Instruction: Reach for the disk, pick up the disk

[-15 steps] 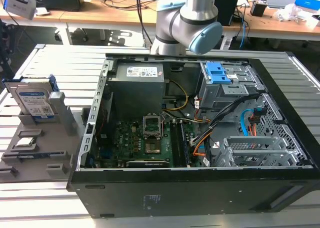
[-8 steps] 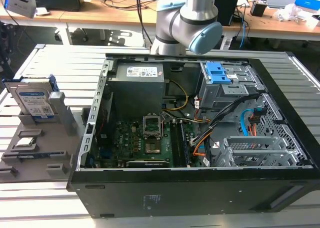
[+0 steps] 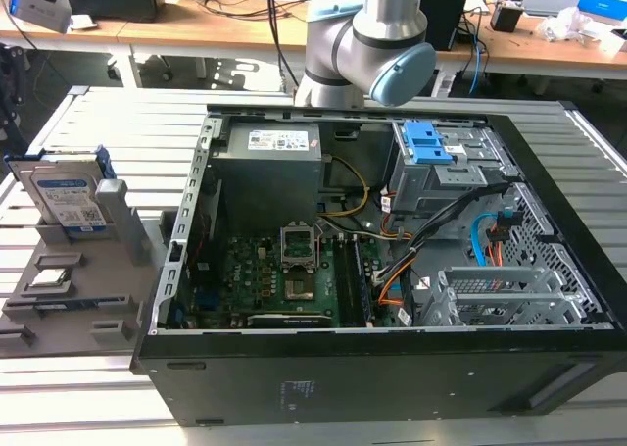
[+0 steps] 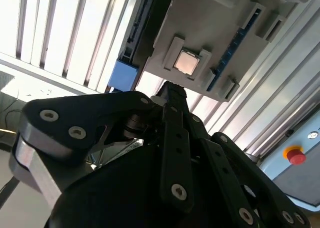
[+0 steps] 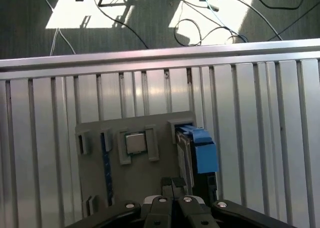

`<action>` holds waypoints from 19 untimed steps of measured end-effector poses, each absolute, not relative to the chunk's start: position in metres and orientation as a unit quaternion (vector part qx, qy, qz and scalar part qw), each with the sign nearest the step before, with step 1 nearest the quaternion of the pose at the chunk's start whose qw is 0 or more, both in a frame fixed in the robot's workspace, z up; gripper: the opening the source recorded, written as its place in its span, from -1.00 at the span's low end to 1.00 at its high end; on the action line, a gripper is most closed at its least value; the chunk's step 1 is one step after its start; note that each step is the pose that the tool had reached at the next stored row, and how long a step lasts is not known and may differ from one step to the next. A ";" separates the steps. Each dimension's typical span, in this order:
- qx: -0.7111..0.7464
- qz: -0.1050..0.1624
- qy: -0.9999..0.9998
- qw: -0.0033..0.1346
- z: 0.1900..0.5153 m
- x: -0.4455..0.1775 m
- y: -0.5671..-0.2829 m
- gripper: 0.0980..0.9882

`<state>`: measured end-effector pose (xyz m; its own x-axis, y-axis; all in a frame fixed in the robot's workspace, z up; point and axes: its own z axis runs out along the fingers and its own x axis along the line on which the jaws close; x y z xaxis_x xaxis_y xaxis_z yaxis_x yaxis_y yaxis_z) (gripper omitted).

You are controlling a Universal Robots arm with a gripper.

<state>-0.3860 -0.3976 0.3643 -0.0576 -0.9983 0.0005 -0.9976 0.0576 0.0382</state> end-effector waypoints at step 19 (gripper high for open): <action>0.721 -0.013 -0.693 0.014 0.364 -0.386 -0.398 -0.69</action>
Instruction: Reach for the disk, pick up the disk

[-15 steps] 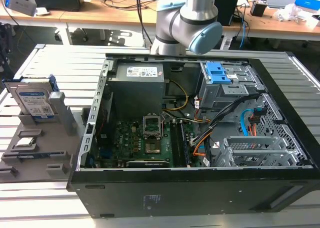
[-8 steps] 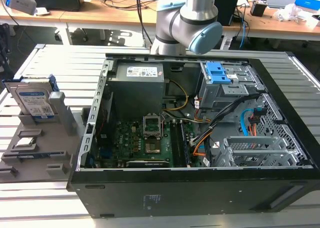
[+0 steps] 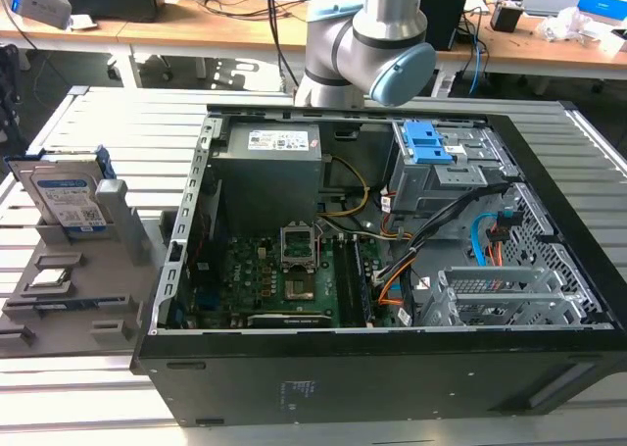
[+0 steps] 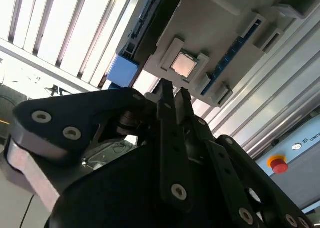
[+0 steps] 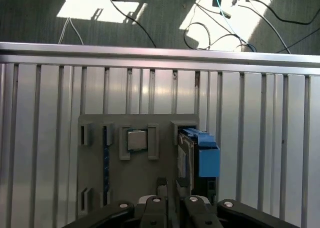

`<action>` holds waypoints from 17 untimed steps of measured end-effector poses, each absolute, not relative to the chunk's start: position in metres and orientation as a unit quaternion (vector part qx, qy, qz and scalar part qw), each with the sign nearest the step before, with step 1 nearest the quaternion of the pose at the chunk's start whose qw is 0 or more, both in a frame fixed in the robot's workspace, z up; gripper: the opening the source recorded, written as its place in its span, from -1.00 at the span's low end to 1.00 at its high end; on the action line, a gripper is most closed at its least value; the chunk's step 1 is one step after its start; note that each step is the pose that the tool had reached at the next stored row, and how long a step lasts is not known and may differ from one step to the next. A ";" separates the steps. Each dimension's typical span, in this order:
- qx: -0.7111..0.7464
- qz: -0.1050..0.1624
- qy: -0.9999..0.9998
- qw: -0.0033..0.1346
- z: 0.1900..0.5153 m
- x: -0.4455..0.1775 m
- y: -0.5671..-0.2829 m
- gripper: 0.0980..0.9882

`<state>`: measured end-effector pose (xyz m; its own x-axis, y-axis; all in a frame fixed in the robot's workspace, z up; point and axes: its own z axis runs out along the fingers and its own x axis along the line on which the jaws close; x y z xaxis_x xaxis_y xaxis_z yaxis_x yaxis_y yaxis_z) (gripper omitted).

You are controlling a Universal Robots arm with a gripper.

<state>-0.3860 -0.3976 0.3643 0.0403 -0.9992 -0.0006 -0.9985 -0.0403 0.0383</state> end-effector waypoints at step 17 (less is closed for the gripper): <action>0.721 -0.014 -0.693 0.013 0.364 -0.386 -0.371 -0.14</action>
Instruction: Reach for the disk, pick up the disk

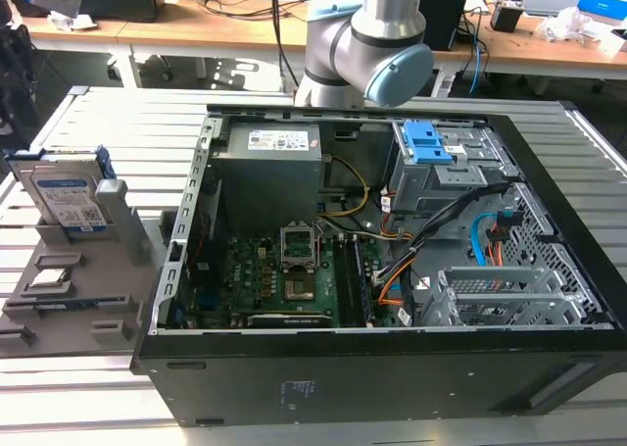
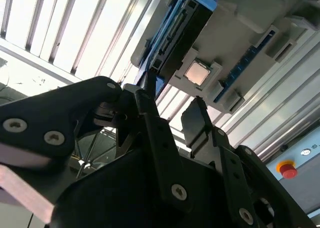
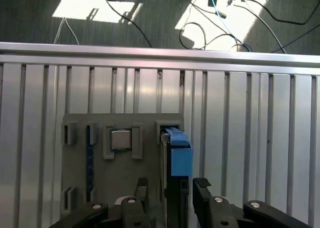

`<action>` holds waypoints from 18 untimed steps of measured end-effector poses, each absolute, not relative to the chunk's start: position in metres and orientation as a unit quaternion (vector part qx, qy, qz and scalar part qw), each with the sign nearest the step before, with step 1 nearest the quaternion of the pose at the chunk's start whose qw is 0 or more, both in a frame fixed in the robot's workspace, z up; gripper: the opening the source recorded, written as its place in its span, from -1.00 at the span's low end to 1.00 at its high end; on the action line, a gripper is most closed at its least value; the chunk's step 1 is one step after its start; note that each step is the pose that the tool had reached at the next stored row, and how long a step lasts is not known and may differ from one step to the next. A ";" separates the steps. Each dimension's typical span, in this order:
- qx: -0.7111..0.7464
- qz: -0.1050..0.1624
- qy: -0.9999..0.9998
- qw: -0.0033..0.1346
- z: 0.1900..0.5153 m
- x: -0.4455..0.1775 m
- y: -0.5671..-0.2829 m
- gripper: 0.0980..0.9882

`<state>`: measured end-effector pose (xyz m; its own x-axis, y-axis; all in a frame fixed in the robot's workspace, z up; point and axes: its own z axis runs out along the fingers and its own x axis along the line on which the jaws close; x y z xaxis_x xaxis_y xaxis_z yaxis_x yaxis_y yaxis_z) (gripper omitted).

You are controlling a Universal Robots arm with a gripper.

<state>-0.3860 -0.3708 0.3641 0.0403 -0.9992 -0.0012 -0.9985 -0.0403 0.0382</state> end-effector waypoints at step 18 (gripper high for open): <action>0.721 -0.014 -0.693 0.013 0.337 -0.386 -0.371 -0.14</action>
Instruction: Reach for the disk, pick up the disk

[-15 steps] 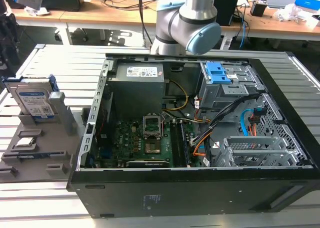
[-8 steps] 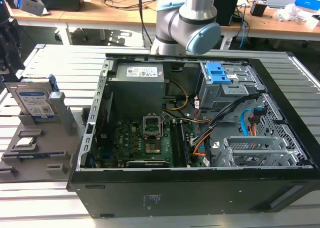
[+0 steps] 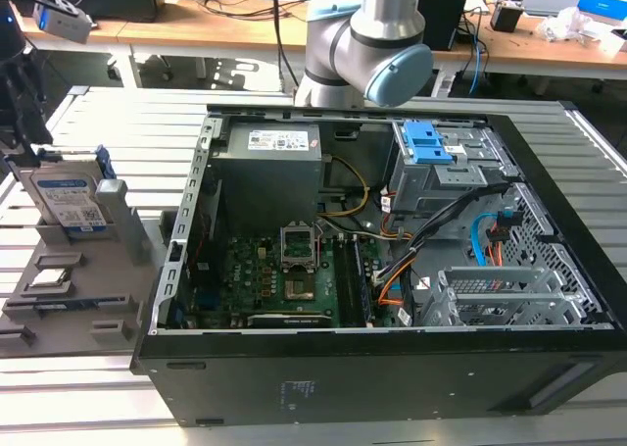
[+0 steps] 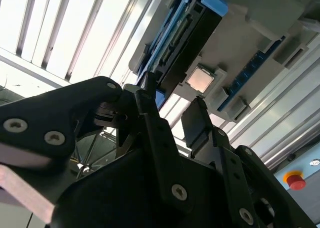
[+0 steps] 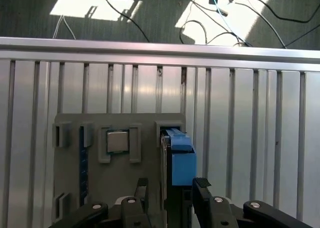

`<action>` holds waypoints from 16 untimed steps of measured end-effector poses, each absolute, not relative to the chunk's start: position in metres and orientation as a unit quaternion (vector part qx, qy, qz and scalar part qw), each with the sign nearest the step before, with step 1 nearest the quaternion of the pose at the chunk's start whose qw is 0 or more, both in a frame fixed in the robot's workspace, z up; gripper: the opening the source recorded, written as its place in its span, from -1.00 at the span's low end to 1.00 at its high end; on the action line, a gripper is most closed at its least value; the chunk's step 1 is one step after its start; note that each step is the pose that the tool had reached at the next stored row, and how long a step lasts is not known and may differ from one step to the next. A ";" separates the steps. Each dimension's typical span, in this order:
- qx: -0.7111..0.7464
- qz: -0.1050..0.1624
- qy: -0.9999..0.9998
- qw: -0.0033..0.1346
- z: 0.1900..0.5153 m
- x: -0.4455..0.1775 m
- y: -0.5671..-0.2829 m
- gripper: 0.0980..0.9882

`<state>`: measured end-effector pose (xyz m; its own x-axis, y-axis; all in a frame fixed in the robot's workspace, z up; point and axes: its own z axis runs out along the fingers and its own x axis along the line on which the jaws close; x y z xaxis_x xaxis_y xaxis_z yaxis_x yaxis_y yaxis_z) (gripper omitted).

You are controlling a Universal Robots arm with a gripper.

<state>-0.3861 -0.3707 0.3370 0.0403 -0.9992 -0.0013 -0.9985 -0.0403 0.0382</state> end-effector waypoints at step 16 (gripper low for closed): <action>0.722 -0.011 -0.691 0.016 0.328 -0.390 -0.359 -0.14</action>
